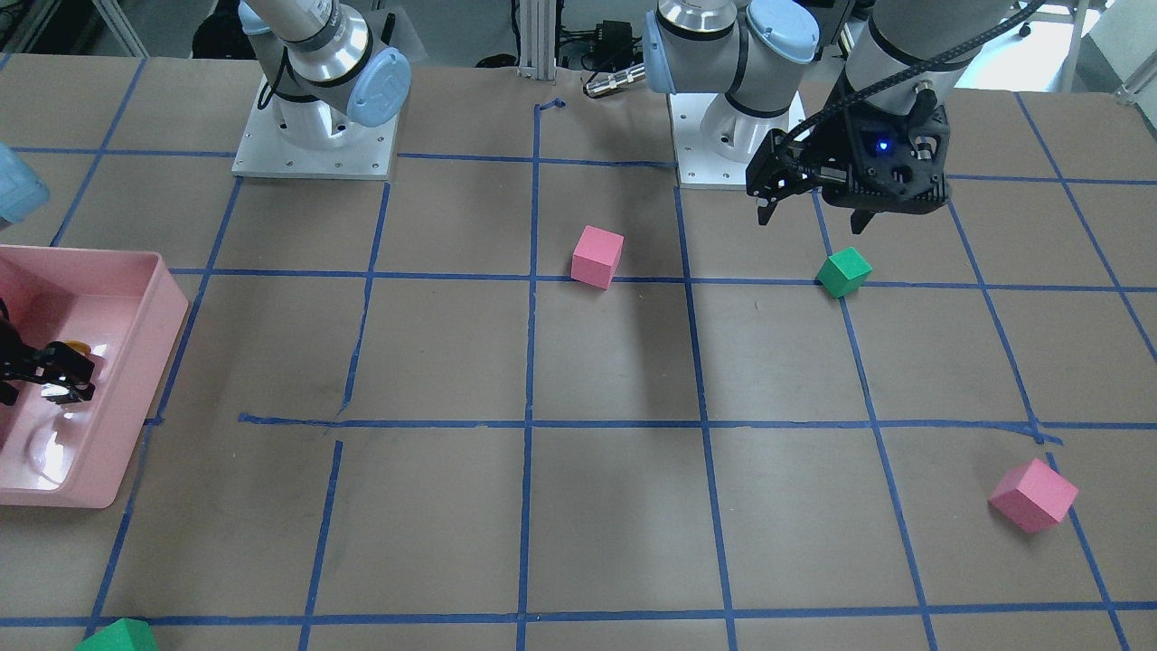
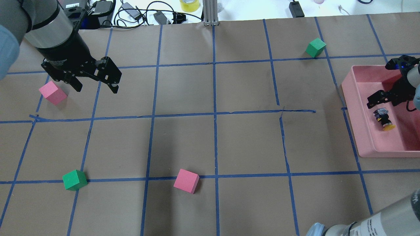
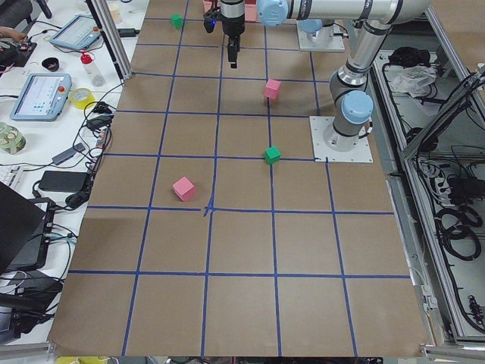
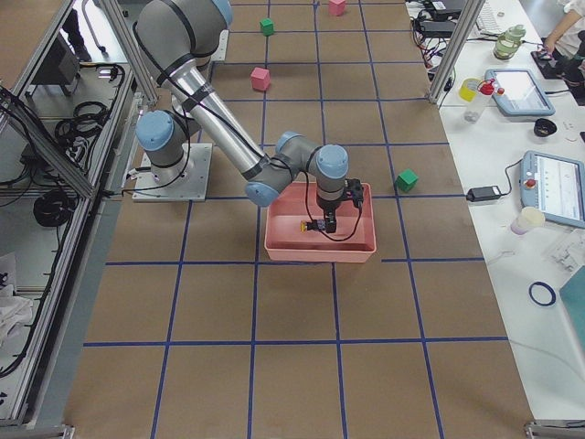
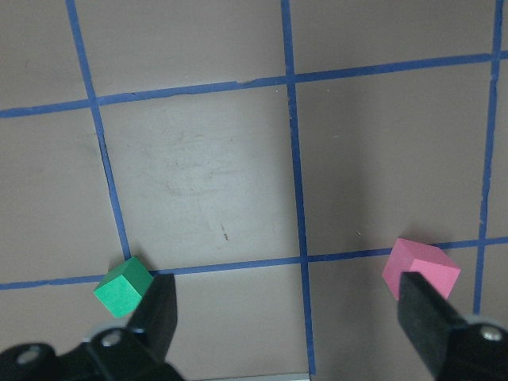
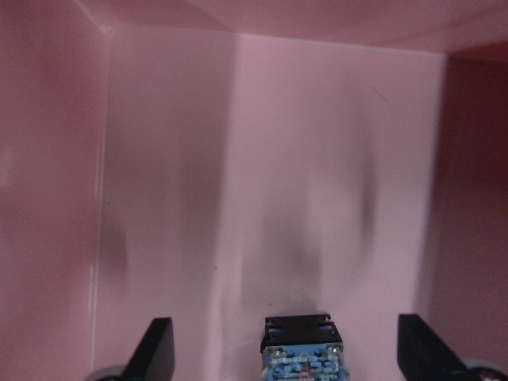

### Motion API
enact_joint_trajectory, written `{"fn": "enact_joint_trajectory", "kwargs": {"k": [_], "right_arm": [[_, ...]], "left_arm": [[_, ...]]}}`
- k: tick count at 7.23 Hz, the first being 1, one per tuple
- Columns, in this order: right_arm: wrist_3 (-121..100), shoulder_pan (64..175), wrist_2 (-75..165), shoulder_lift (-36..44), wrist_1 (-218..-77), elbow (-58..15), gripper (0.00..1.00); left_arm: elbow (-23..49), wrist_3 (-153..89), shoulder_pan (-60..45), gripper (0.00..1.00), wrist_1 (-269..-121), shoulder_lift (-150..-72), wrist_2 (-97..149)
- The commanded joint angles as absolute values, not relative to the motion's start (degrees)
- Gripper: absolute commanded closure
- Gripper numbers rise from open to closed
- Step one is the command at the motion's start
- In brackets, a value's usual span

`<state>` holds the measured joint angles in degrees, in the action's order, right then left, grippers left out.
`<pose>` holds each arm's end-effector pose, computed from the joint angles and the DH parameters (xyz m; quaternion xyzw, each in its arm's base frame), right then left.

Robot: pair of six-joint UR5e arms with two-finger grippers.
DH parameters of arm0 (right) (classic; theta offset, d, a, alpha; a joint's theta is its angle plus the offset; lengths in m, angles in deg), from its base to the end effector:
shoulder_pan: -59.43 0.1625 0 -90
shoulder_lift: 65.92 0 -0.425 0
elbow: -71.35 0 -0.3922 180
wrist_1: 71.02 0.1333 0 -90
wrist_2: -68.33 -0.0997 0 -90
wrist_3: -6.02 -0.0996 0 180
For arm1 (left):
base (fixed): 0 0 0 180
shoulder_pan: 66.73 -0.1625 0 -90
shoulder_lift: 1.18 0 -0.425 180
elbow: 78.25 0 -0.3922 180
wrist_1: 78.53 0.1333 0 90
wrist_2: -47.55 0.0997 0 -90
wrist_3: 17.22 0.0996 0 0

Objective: Align button upright
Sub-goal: 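Lower the right gripper into the bin and grasp the button's black body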

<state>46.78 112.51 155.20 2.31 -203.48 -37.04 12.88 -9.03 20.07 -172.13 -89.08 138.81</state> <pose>-0.2261 -0.5318 0.2089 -0.0340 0.9988 -0.0328 0.0087 -0.1046 -0.4782 0.4898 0.0438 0.9987 0.0239 0.0087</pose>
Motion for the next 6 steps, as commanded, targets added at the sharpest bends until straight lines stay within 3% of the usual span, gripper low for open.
{"fn": "enact_joint_trajectory", "kwargs": {"k": [1, 6], "right_arm": [[46.8, 112.51, 155.07, 2.28, -202.94, -37.8, 0.0], [47.24, 112.51, 157.01, 2.9, -202.85, -38.33, 0.0]], "left_arm": [[12.72, -9.04, 20.11, 0.0, -172.05, -88.89, 139.74], [12.98, -7.98, 19.75, 0.0, -172.49, -89.42, 139.75]]}}
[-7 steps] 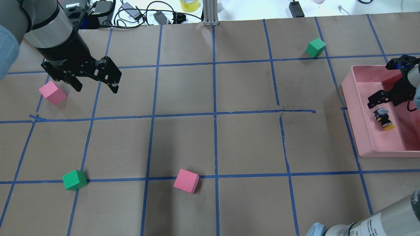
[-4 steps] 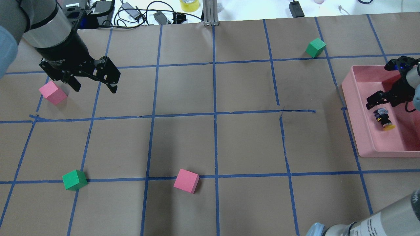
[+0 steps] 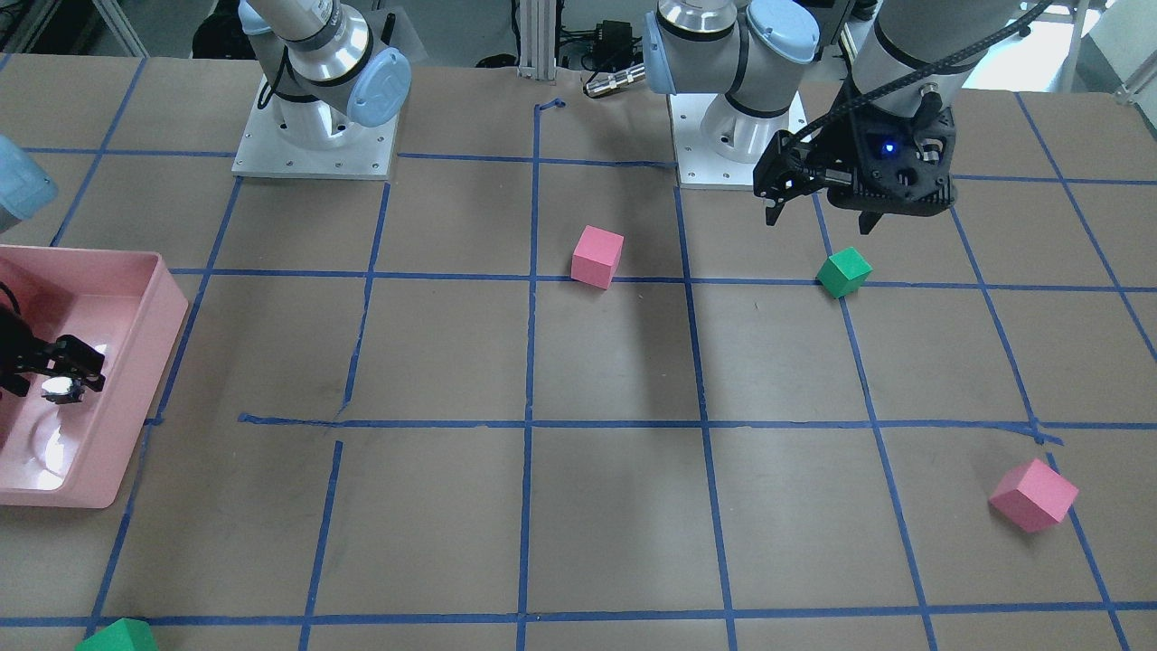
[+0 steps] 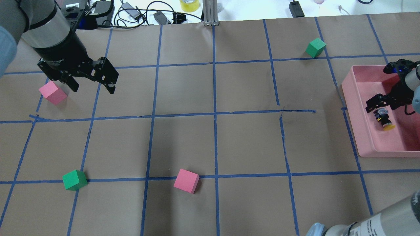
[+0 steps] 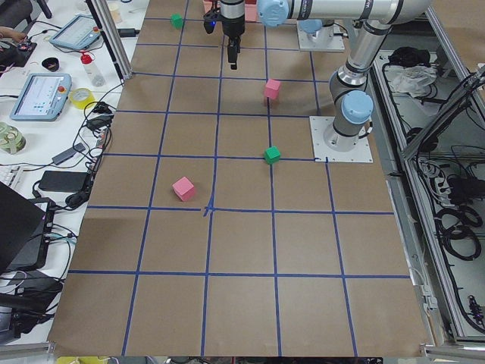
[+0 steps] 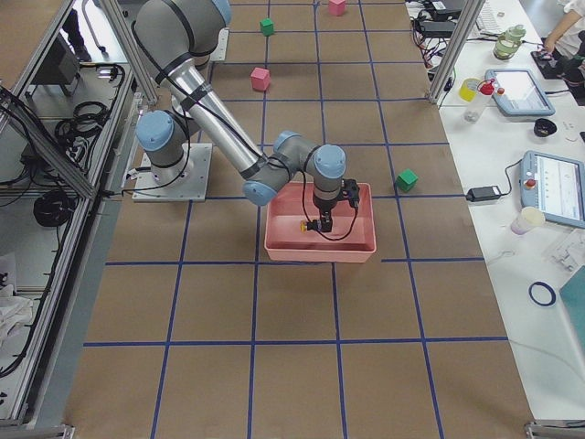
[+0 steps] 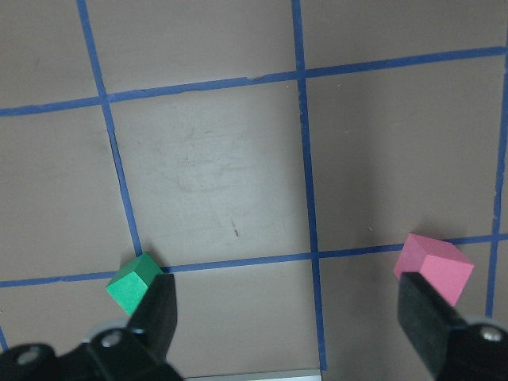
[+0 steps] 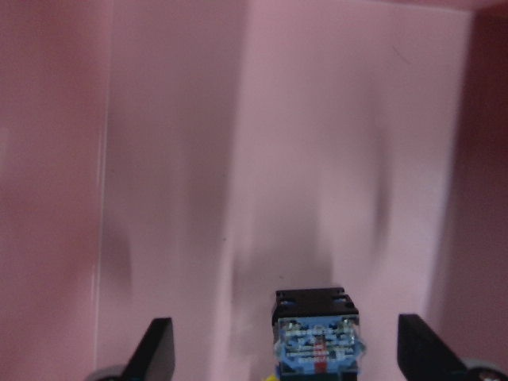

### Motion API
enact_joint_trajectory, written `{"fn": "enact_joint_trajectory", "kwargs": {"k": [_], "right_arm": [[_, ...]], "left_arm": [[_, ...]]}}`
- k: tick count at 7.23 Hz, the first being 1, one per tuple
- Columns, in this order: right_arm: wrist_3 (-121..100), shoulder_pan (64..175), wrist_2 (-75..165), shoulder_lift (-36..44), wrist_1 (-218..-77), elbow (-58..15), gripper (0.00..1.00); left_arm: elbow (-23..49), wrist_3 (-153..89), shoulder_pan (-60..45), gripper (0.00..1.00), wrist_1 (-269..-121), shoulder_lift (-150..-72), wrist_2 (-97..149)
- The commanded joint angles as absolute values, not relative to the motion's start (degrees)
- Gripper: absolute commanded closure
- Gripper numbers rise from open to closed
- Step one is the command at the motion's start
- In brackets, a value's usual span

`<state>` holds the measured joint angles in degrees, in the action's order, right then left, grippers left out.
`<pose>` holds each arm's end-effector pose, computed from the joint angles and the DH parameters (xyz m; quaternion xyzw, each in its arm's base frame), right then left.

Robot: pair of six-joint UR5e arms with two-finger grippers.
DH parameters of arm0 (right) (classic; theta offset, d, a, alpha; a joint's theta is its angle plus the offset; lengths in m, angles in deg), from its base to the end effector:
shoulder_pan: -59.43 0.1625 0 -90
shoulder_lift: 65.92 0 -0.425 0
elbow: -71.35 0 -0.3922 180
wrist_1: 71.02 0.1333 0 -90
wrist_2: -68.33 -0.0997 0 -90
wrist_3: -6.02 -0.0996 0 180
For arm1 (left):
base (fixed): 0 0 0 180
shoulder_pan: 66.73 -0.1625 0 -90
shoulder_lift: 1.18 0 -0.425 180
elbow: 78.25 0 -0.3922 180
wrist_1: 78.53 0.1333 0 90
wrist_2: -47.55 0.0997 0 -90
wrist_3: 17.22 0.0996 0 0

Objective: Align button upright
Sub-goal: 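Lower the right gripper into the bin and grasp the button's black body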

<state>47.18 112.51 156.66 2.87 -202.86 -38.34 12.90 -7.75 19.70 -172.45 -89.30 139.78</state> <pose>-0.2224 -0.5227 0.2040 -0.0371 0.9992 -0.0155 0.0062 -0.0998 -0.4794 0.4873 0.0520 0.9981 0.0299 0.0162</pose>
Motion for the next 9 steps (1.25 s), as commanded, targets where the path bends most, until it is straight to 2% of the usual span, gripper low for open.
{"fn": "enact_joint_trajectory", "kwargs": {"k": [1, 6, 7, 8, 9], "right_arm": [[47.24, 112.51, 158.14, 2.81, -202.77, -38.42, 0.0], [47.94, 112.51, 159.03, 2.98, -202.59, -39.91, 0.0], [48.64, 112.51, 159.12, 2.9, -202.59, -40.18, 0.06], [48.73, 112.51, 159.2, 2.9, -202.59, -40.18, 0.06], [48.82, 112.51, 159.38, 2.9, -202.59, -40.27, 0.27]], "left_arm": [[13.25, -7.9, 19.76, 0.0, -171.88, -89.77, 139.49], [14.04, -9.83, 19.4, 0.0, -167.74, -89.42, 140.01], [14.65, -9.84, 19.32, 0.0, -167.31, -90.03, 140.01], [15.7, -9.92, 19.32, 0.0, -167.39, -90.56, 140.01], [15.27, -9.92, 19.32, 0.0, -167.3, -90.21, 140.19]]}}
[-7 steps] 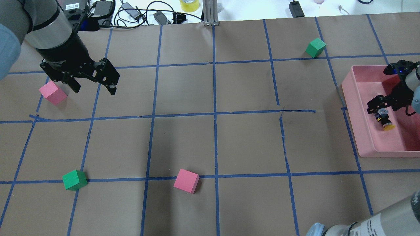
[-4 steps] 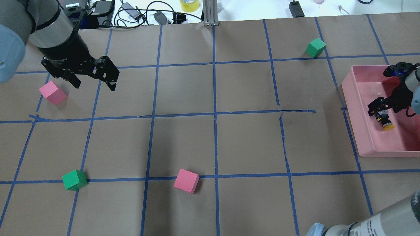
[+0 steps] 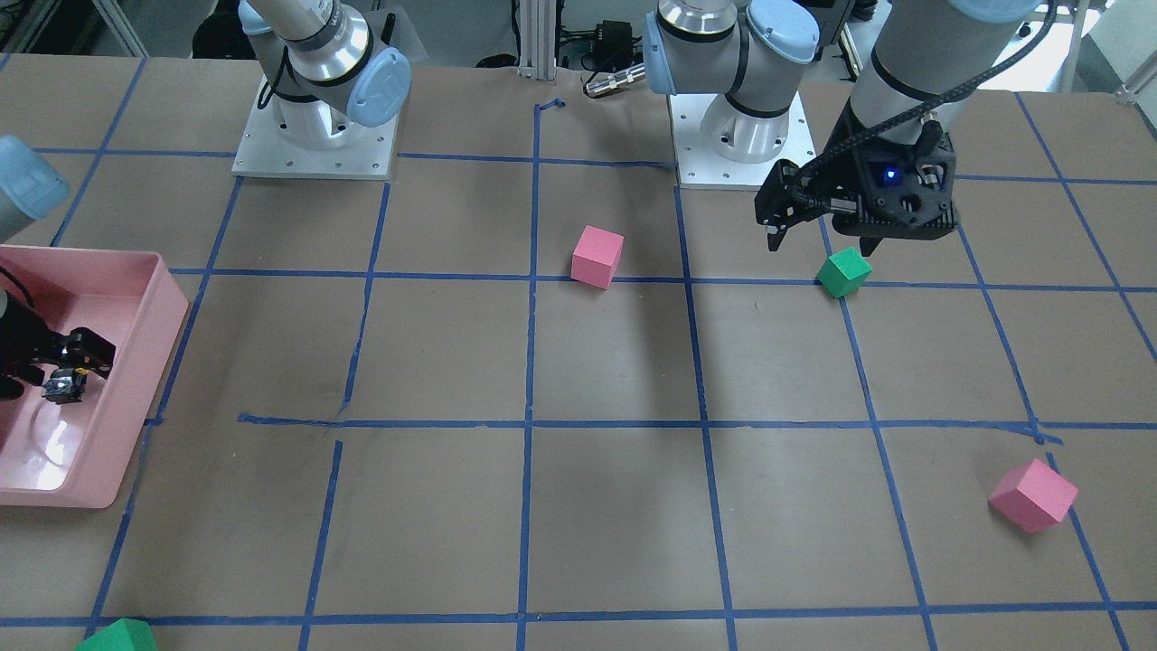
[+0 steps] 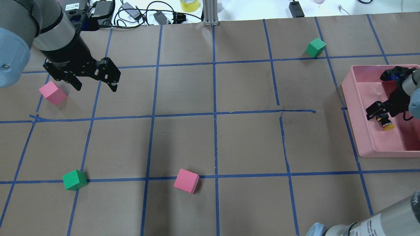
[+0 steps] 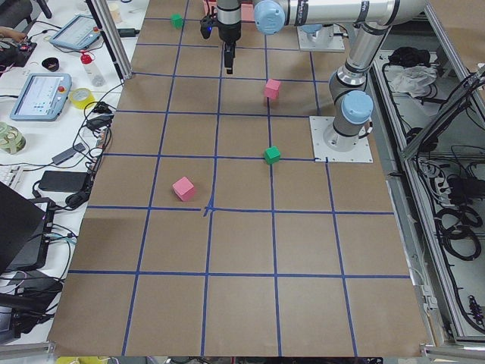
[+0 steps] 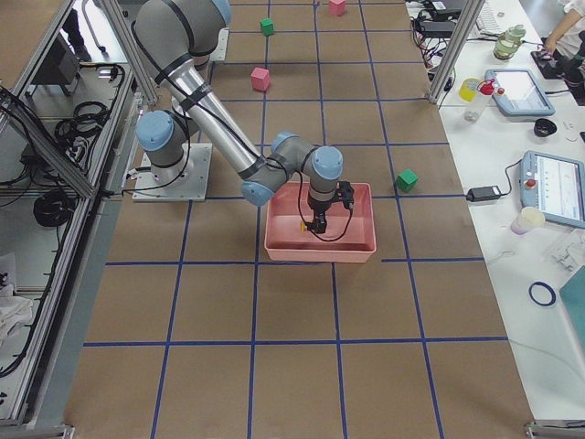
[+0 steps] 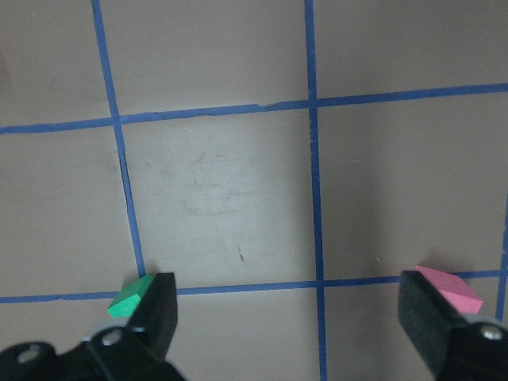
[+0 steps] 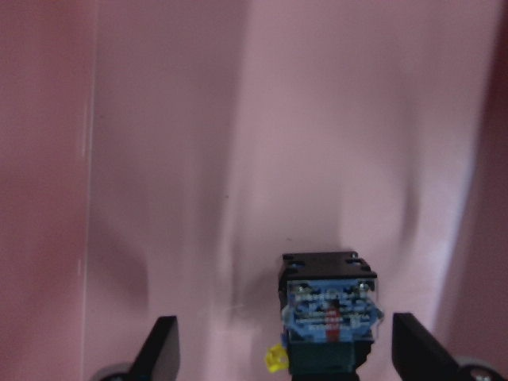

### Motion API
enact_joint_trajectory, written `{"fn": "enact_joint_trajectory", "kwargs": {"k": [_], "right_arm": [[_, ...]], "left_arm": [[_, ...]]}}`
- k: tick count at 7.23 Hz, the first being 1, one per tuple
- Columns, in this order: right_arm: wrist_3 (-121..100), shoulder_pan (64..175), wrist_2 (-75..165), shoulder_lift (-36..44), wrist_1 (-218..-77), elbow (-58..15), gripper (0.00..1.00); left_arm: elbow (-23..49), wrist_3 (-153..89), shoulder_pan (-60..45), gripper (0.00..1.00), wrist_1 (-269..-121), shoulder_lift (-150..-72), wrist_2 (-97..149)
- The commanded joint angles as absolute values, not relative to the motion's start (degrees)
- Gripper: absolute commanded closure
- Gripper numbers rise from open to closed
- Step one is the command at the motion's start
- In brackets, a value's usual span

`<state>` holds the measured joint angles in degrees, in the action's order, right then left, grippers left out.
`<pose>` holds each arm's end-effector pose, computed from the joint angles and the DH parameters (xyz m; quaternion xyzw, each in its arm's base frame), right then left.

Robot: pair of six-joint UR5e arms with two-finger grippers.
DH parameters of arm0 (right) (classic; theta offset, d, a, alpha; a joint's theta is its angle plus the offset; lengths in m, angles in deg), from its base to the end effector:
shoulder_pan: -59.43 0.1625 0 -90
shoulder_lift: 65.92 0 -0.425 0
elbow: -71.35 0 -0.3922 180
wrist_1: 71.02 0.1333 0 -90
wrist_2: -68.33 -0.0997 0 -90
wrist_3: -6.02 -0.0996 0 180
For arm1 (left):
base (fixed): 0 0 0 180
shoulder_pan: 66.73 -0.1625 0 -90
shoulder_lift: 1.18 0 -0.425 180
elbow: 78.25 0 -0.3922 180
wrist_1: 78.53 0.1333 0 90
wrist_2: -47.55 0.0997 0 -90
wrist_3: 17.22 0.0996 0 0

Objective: Align button upright
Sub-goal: 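Lower the right gripper into the bin and grasp the button's black body, then lift the button out of the bin with the right gripper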

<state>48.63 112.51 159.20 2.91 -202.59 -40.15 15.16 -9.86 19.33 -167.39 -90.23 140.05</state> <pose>-0.2188 -0.5106 0.1915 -0.0497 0.9987 0.0122 0.0003 -0.0955 -0.4899 0.4688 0.0301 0.9992 0.0136 0.0206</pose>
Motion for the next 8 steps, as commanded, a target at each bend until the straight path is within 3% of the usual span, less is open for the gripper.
{"fn": "enact_joint_trajectory", "kwargs": {"k": [1, 3, 4, 8], "right_arm": [[48.73, 112.51, 160.25, 2.98, -202.68, -40.18, 0.52], [48.29, 112.51, 159.91, 3.07, -202.68, -39.57, 0.88], [48.03, 112.51, 159.91, 3.33, -202.68, -39.48, 1.0], [47.68, 113.3, 159.91, 7.72, -202.24, -38.86, 1.0]], "left_arm": [[15.71, -10.19, 19.32, 0.0, -167.3, -90.56, 140.36], [15.97, -9.92, 19.14, 0.0, -167.22, -89.95, 140.54], [15.97, -9.84, 19.14, 0.0, -167.3, -89.86, 140.54], [16.15, -9.58, 19.23, 0.0, -167.22, -89.86, 140.19]]}}
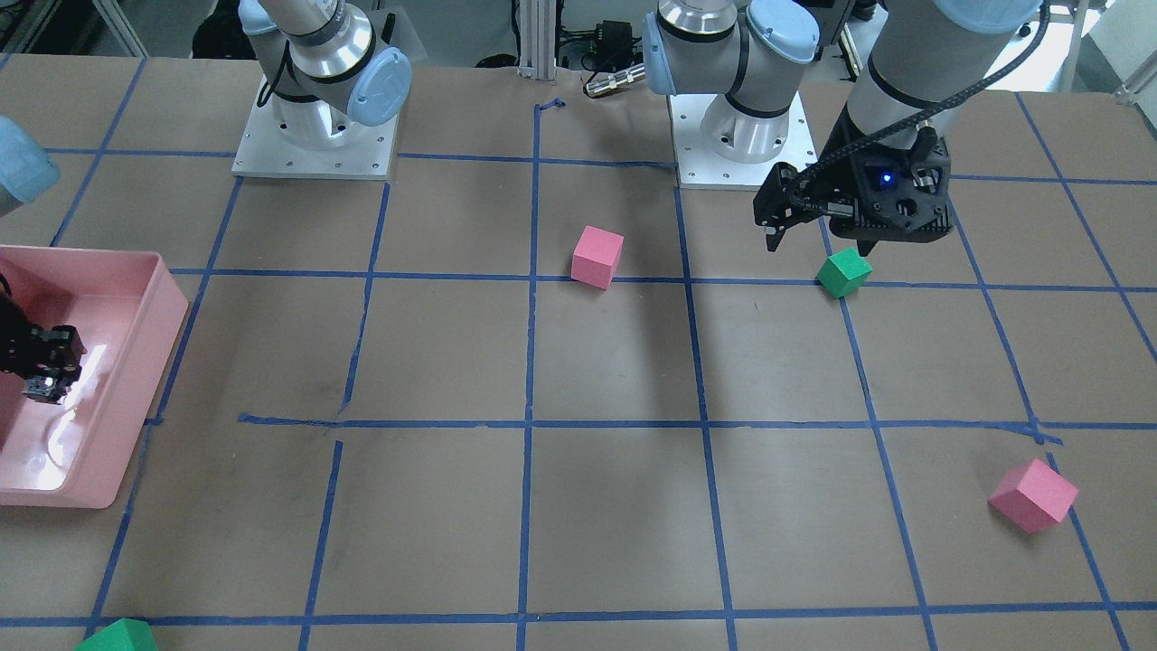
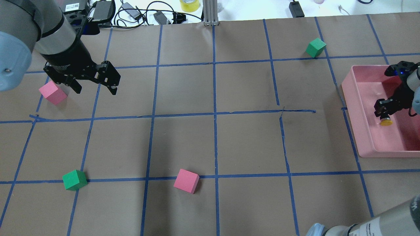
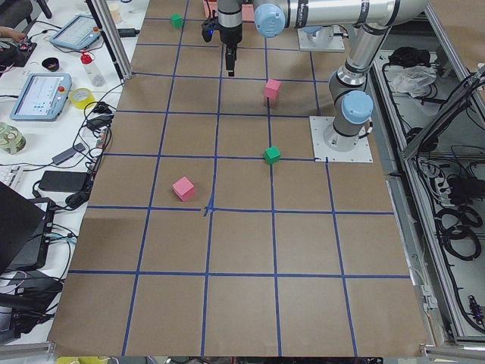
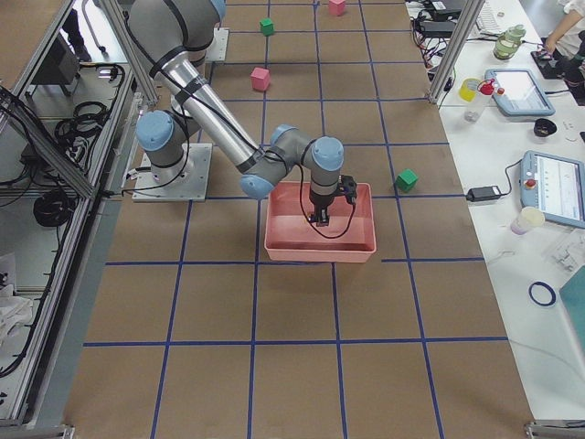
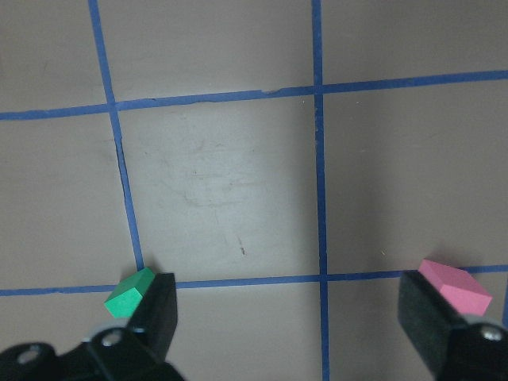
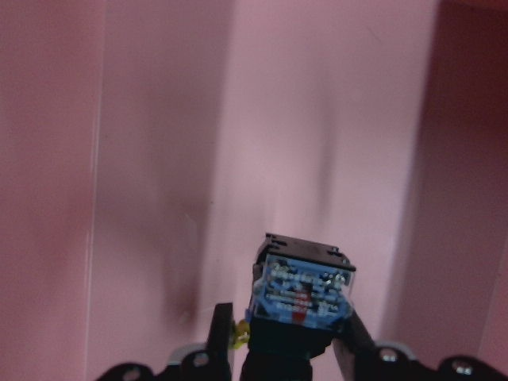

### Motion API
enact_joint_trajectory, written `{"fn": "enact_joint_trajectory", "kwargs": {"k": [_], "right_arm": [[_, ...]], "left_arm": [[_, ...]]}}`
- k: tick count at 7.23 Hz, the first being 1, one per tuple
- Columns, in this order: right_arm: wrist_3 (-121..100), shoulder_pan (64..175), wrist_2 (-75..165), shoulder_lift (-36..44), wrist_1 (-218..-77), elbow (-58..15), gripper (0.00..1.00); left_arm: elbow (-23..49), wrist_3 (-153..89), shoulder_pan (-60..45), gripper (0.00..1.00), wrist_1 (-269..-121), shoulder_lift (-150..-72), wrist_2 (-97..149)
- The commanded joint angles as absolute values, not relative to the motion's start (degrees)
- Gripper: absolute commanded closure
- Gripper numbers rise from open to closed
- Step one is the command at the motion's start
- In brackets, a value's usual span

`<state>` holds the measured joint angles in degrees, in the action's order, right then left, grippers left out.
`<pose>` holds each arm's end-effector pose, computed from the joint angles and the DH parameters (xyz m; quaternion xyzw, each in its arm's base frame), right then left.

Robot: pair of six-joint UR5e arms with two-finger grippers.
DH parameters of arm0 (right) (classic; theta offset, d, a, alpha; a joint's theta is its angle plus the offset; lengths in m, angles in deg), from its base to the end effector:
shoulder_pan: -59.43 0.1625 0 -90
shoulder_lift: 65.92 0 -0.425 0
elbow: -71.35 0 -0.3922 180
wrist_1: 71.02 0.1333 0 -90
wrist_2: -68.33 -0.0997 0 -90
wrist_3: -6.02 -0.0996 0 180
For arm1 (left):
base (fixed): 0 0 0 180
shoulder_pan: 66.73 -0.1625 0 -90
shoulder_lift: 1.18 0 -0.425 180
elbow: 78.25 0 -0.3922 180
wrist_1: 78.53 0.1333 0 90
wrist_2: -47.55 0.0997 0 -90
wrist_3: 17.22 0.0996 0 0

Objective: Align button upright
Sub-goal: 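Lift the button out of the bin with the right gripper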

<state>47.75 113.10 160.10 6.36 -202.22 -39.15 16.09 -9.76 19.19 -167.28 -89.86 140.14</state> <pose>-0.2163 -0.5140 0.2305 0.0467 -0.9985 0.0105 0.0284 -0.0944 -0.4864 0.4642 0.0298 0.9992 0.0176 0.0209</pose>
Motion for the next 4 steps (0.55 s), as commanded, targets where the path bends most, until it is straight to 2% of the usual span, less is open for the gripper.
{"fn": "enact_joint_trajectory", "kwargs": {"k": [1, 4], "right_arm": [[47.41, 113.3, 159.73, 7.82, -199.46, -36.6, 1.0], [37.17, 121.96, 160.17, 8.35, -179.8, -20.36, 1.0]], "left_arm": [[16.06, -9.49, 19.23, 0.0, -167.21, -89.86, 140.27], [18.07, -9.13, 19.31, 0.0, -167.83, -88.99, 140.63]]}}
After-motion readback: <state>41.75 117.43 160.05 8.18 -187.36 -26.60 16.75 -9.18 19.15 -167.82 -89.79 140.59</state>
